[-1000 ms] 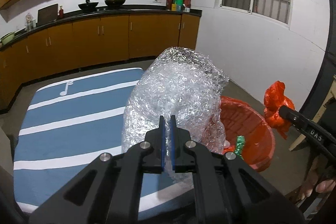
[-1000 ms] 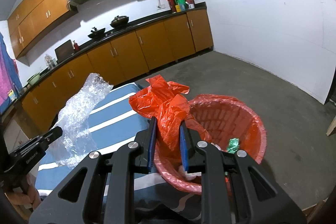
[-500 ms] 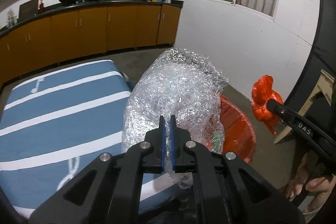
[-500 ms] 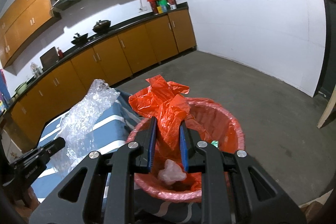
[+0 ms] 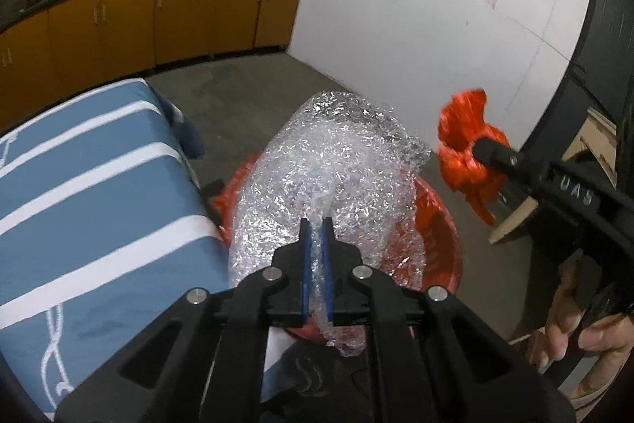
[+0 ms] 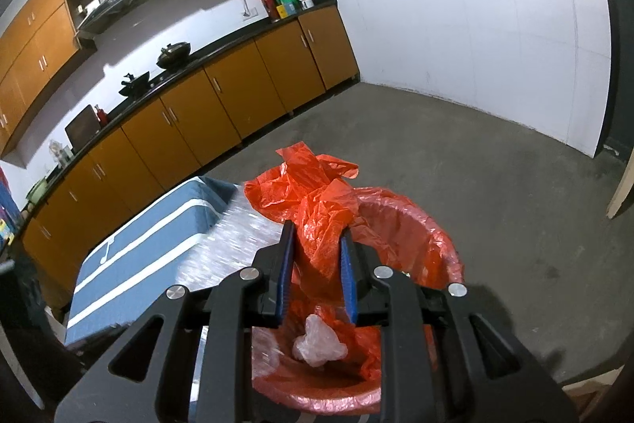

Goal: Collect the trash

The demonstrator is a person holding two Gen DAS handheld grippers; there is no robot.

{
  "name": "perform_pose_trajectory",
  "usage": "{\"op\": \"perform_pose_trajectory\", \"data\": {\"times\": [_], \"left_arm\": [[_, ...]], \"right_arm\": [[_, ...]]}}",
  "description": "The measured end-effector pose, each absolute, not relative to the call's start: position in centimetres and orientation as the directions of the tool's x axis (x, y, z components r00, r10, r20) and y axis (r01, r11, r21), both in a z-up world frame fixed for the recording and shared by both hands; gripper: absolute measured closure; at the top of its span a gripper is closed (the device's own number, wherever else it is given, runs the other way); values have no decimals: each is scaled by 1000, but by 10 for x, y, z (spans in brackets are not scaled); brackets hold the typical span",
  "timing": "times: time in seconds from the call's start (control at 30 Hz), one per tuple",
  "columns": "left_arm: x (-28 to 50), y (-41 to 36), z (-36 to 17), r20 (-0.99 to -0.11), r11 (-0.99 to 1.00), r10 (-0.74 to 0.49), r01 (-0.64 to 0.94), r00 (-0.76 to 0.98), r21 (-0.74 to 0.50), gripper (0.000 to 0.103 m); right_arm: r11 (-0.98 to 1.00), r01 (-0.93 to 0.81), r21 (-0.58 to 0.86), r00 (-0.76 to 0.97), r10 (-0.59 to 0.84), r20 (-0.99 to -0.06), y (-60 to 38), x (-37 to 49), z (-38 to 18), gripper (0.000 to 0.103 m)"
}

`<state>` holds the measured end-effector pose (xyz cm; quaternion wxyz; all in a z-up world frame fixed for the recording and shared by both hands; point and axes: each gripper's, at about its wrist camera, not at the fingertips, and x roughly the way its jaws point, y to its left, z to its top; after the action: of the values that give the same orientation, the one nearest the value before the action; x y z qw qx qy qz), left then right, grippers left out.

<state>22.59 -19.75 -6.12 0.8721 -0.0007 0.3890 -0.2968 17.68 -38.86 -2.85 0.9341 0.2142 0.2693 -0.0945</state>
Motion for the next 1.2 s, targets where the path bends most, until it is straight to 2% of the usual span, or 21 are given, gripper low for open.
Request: {"op": "perform_pose_trajectory", "data": {"times": [0.1,0.17,0.37,0.5,0.63,0.83,0.9,1.07,1.2], "left_arm": [[231,-203,-71,-694,823,-516,515,501,-240,85],[234,-203,-75,-704,829,-505,506,499,-236,84],[233,-185,-79,-713,853,-475,469,516,-228,78],[221,-161,-66,-685,871,-451,449,572,-199,60],[200,-127,-47,-641,906,-393,397,659,-148,43],[160,-80,-22,-561,951,-290,299,775,-78,23],[145,-63,-14,-533,965,-246,256,810,-57,19],[112,-38,3,-476,984,-164,177,864,-17,11],[87,-29,11,-442,990,-113,141,890,31,7]], "right_arm": [[889,289,355,835,-53,-547,-392,181,-29,77],[889,288,356,834,-50,-550,-395,184,-28,76],[893,294,342,838,-69,-542,-394,168,-27,47],[906,310,287,839,-118,-531,-384,146,-22,18],[923,317,216,841,-169,-513,-370,123,-18,12],[934,315,171,867,-210,-453,-348,94,-11,5],[934,313,172,875,-213,-436,-342,85,-8,2],[946,303,116,866,-222,-448,-324,75,-3,2],[958,282,46,877,-238,-417,-301,67,1,2]]}}
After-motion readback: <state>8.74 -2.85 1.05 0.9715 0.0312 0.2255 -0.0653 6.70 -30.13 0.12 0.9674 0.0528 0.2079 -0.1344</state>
